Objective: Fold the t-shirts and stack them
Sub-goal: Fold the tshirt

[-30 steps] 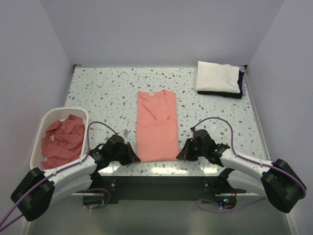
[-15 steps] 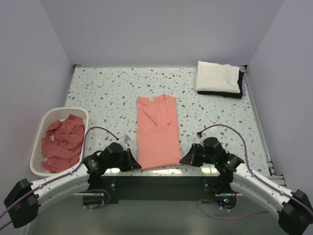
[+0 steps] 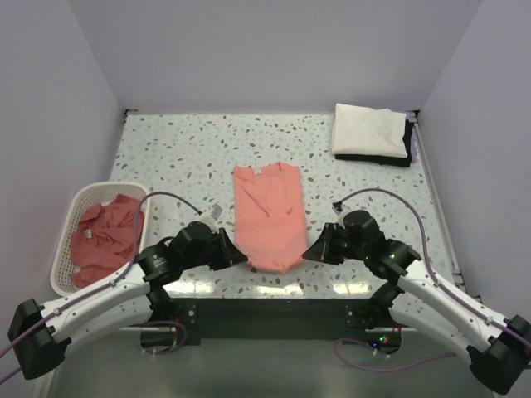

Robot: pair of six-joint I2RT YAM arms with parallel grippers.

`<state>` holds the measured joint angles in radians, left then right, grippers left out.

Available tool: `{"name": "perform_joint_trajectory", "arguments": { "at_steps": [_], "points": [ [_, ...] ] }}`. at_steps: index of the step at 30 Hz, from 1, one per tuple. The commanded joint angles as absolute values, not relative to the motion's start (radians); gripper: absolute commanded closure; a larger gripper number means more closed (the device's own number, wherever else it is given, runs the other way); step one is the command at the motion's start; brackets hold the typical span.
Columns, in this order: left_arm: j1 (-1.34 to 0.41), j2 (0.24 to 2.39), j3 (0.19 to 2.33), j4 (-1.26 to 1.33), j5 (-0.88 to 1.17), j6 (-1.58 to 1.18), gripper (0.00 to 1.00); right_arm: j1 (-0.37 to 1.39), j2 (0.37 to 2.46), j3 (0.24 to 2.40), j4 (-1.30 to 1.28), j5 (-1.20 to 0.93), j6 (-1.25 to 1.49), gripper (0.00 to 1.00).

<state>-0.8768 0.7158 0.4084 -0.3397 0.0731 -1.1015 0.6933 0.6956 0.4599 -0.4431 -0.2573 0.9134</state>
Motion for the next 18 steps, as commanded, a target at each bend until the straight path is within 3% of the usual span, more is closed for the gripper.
{"name": "perform_joint_trajectory", "arguments": {
  "at_steps": [1,5,18],
  "points": [
    [-0.848,0.768,0.511,-0.333,0.047,-1.051,1.00,0.690,0.797,0.613,-0.465,-0.187,0.856,1.00],
    [-0.688,0.837,0.577,-0.304,0.181,-0.983,1.00,0.649,0.917,0.727,-0.433,-0.192,0.825,1.00],
    [-0.417,1.268,0.961,-0.239,0.343,-0.861,1.00,0.388,1.374,1.141,-0.290,-0.374,0.762,1.00]
  ]
}}
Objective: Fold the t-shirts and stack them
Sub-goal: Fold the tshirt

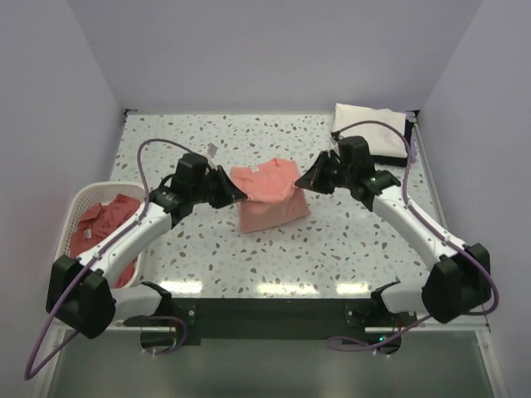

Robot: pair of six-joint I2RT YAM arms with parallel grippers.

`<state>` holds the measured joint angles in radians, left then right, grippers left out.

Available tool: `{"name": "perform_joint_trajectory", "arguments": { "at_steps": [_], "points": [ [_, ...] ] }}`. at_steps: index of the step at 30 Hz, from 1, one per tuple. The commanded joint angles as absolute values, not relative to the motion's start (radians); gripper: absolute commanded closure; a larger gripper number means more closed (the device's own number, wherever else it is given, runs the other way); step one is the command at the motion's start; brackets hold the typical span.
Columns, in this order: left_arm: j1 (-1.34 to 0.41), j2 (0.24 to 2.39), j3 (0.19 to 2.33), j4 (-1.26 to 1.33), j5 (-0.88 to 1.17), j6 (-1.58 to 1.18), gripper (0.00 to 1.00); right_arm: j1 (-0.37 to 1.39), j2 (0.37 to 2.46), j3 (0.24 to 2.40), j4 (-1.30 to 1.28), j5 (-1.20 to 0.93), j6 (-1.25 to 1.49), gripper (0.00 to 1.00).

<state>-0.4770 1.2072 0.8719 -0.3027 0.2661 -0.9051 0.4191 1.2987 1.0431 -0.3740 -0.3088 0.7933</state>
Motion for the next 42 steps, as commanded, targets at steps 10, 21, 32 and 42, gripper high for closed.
{"name": "perform_joint_trajectory", "arguments": {
  "at_steps": [10,21,32,42],
  "points": [
    [-0.170,1.750,1.224,-0.051,0.449,-0.873,1.00,0.262,1.926,1.634,-0.216,-0.479,0.779,1.00],
    [-0.049,2.106,1.467,0.095,0.544,-0.888,1.00,0.250,2.473,2.225,-0.178,-0.574,0.781,0.98],
    [-0.002,2.134,1.489,0.107,0.548,-0.879,1.00,0.247,2.534,2.332,-0.113,-0.569,0.808,0.57],
    [0.069,2.157,1.465,0.124,0.565,-0.896,0.93,0.248,2.258,1.934,-0.025,-0.566,0.716,0.39]
  ]
}}
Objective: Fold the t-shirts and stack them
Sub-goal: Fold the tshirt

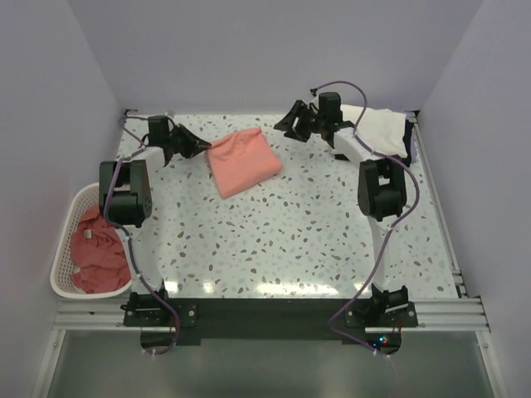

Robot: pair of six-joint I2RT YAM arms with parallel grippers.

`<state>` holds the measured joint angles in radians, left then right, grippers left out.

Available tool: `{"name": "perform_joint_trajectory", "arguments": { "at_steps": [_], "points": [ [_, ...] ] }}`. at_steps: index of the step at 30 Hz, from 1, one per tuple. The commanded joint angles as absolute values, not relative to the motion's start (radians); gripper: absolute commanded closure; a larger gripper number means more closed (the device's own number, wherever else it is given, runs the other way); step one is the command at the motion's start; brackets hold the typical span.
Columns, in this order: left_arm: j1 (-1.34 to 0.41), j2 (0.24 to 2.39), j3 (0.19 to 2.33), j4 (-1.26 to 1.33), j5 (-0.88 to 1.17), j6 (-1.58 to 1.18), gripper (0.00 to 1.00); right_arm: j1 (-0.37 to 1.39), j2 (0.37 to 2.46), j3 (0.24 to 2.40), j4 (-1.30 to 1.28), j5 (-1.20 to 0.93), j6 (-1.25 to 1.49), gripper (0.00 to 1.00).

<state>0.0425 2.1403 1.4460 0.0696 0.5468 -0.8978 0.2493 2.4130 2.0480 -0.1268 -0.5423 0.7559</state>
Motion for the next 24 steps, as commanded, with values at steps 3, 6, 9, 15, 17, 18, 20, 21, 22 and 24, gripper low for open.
{"name": "perform_joint_trajectory", "arguments": {
  "at_steps": [3,6,9,15,17,18,20,21,22,24],
  "points": [
    [0.075,2.167,1.462,0.124,0.564,-0.891,0.88,0.258,2.180,1.783,0.057,-0.587,0.721,0.39],
    [0.084,2.177,1.459,0.120,0.560,-0.896,0.85,0.284,2.140,1.685,0.120,-0.607,0.724,0.39],
    [0.095,2.177,1.447,0.118,0.548,-0.903,0.85,0.327,2.144,1.648,0.137,-0.626,0.698,0.41],
    [0.112,2.175,1.422,0.118,0.540,-0.908,0.83,0.399,2.230,1.673,0.152,-0.637,0.684,0.48],
    [0.118,2.175,1.422,0.117,0.545,-0.905,0.81,0.403,2.281,1.704,0.155,-0.637,0.693,0.49],
    [0.120,2.175,1.420,0.114,0.543,-0.902,0.79,0.403,2.295,1.713,0.152,-0.627,0.695,0.49],
    [0.127,2.175,1.420,0.107,0.543,-0.893,0.73,0.403,2.345,1.753,0.131,-0.615,0.695,0.50],
    [0.129,2.175,1.422,0.104,0.543,-0.890,0.71,0.402,2.362,1.770,0.120,-0.609,0.689,0.50],
    [0.130,2.174,1.422,0.101,0.538,-0.887,0.68,0.402,2.379,1.784,0.111,-0.606,0.687,0.50],
    [0.135,2.169,1.417,0.098,0.535,-0.882,0.58,0.402,2.425,1.827,0.094,-0.588,0.687,0.50]
  ]
}}
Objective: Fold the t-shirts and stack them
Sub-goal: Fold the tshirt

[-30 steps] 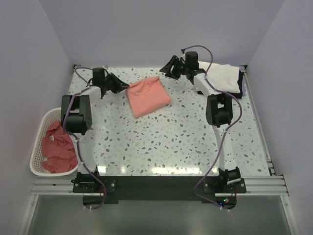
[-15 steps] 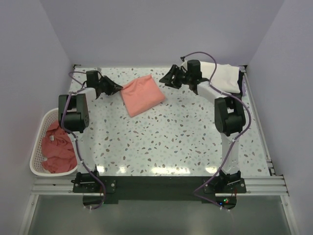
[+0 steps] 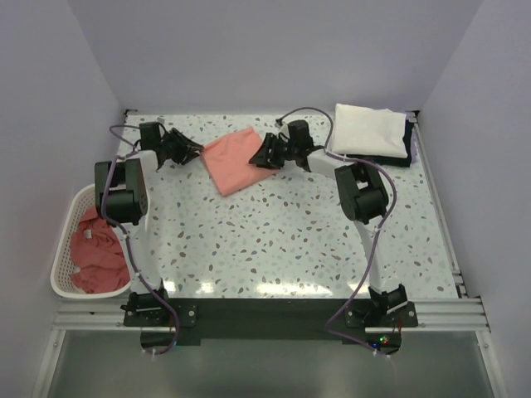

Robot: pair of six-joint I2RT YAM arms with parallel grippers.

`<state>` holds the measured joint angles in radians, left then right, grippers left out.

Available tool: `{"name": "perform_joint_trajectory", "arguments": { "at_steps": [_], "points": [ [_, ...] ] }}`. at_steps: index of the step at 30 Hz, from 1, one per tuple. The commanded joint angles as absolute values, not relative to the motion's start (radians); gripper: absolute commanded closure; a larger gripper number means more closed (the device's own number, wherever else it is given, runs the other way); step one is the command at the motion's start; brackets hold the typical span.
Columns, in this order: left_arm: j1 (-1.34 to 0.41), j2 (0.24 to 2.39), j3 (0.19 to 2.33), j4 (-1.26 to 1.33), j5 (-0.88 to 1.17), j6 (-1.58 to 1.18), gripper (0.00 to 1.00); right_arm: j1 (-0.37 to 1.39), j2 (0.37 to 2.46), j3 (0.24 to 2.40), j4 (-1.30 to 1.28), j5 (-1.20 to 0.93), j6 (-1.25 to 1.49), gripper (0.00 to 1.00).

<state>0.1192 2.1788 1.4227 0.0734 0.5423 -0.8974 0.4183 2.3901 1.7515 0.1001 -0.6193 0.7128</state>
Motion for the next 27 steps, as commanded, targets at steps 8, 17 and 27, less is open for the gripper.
{"name": "perform_joint_trajectory", "arguments": {
  "at_steps": [8,17,27],
  "points": [
    [0.133,2.054,1.391,0.060,0.448,-0.844,0.36,0.402,2.476,1.866,-0.015,-0.534,0.672,0.50],
    [0.011,1.841,1.342,-0.077,0.163,-0.789,0.33,0.408,2.404,1.764,-0.074,-0.482,0.630,0.49],
    [-0.293,1.870,1.269,-0.101,0.043,-0.796,0.47,0.411,2.249,1.542,-0.097,-0.365,0.675,0.50]
  ]
}}
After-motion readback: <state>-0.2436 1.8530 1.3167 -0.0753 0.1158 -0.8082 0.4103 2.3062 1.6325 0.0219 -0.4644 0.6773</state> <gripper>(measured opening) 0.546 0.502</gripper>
